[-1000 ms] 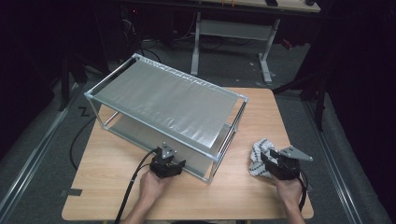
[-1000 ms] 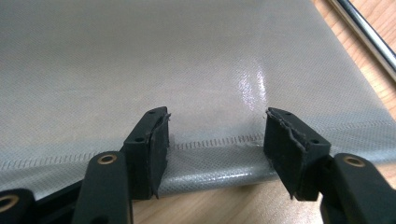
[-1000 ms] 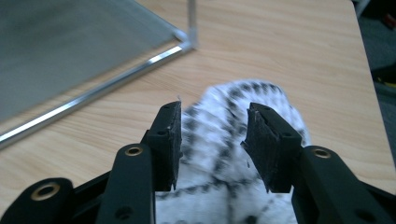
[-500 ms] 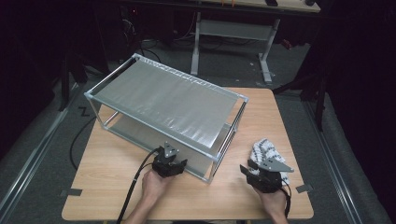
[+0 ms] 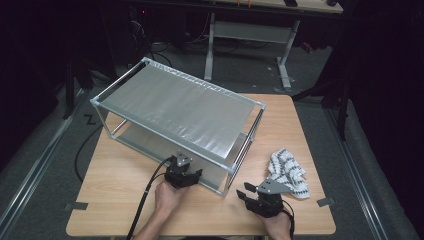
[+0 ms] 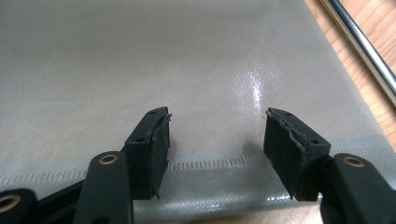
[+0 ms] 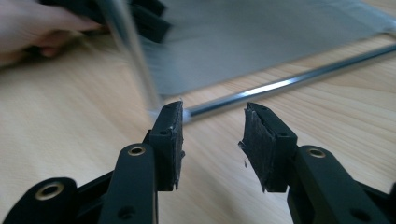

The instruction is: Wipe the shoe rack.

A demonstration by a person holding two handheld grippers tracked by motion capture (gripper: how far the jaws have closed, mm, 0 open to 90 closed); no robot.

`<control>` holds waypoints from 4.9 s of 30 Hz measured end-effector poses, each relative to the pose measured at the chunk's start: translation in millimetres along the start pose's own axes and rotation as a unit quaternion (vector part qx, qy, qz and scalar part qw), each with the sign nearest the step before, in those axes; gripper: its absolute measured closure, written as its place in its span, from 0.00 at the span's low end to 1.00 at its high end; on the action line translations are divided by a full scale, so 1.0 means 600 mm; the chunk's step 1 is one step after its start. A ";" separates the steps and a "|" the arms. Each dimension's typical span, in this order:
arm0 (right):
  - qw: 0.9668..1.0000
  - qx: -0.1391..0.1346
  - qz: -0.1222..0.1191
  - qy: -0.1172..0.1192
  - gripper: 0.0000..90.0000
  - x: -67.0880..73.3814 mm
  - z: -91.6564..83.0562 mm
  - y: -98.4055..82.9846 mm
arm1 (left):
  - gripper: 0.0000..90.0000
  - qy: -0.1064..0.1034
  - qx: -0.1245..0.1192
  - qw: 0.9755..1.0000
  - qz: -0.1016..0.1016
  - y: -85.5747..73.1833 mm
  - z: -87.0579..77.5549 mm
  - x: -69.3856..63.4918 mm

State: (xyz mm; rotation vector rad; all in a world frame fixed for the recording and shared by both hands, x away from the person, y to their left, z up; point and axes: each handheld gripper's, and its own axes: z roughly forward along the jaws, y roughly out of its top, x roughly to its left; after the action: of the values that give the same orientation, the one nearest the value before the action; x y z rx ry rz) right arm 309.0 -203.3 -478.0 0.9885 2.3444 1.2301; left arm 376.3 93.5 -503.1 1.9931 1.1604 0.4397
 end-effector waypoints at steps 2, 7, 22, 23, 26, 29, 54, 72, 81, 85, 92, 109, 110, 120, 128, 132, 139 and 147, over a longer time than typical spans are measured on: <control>1.000 -0.005 0.000 0.015 0.64 0.008 0.004 0.005 | 0.46 0.007 -0.001 1.000 0.005 0.001 0.003 -0.003; 0.999 -0.012 -0.011 0.042 0.64 0.031 0.015 0.019 | 0.46 0.006 0.008 1.000 0.015 0.005 0.004 -0.002; 0.998 -0.022 -0.032 0.043 0.88 0.050 0.035 0.035 | 0.38 0.036 0.010 0.999 0.004 0.002 -0.004 0.011; 0.998 -0.021 -0.035 0.041 0.88 0.051 0.035 0.035 | 0.38 0.038 0.010 0.999 0.005 0.002 -0.005 0.013; 0.998 -0.023 -0.044 0.031 0.89 0.053 0.035 0.035 | 0.37 0.046 0.011 0.999 0.003 0.001 -0.011 0.021; 0.998 -0.023 -0.046 0.021 0.90 0.050 0.033 0.034 | 0.36 0.052 0.014 0.999 -0.001 0.000 -0.014 0.028; 0.999 0.000 -0.010 -0.041 0.90 -0.038 -0.006 0.024 | 0.37 0.137 -0.006 0.989 -0.045 -0.026 -0.109 0.153; 0.998 0.018 0.001 -0.052 0.90 -0.077 -0.024 0.022 | 0.36 0.202 -0.037 0.970 -0.130 -0.005 -0.187 0.288; 0.998 0.018 0.007 -0.053 0.90 -0.088 -0.024 0.022 | 0.43 0.189 -0.047 0.971 -0.140 0.010 -0.171 0.314; 0.998 0.019 0.008 -0.054 0.90 -0.090 -0.024 0.023 | 0.53 0.188 -0.053 0.971 -0.136 0.015 -0.161 0.318; 0.998 0.014 0.019 -0.057 0.90 -0.100 -0.017 0.027 | 0.88 0.180 -0.063 0.972 -0.139 0.010 -0.161 0.336; 0.986 0.012 0.094 -0.137 0.89 -0.162 0.031 0.074 | 0.90 0.177 -0.067 0.977 -0.099 -0.009 -0.181 0.305; 0.985 0.016 0.095 -0.143 0.90 -0.167 0.033 0.078 | 0.90 0.175 -0.069 0.977 -0.100 -0.007 -0.178 0.303; 0.977 0.025 0.102 -0.185 0.90 -0.216 0.054 0.093 | 0.90 0.162 -0.064 0.980 -0.097 0.003 -0.158 0.283; 0.972 0.031 0.122 -0.199 0.89 -0.243 0.060 0.103 | 0.89 0.146 -0.062 0.983 -0.091 0.006 -0.153 0.269; 0.973 0.037 0.110 -0.202 0.89 -0.247 0.060 0.105 | 0.89 0.144 -0.059 0.984 -0.088 0.006 -0.154 0.267; 0.975 0.035 0.118 -0.185 0.79 -0.250 0.054 0.097 | 0.85 0.129 -0.073 0.984 -0.102 0.006 -0.159 0.269; 0.976 0.012 0.105 -0.191 0.62 -0.229 0.019 0.088 | 0.54 0.139 -0.083 0.980 -0.119 -0.009 -0.176 0.268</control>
State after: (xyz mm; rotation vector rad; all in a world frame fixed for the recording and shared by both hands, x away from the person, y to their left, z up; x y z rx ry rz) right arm 435.9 -272.0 -447.0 1.3723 1.9983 0.9754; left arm 391.8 278.5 -452.8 1.6602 1.4657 0.6828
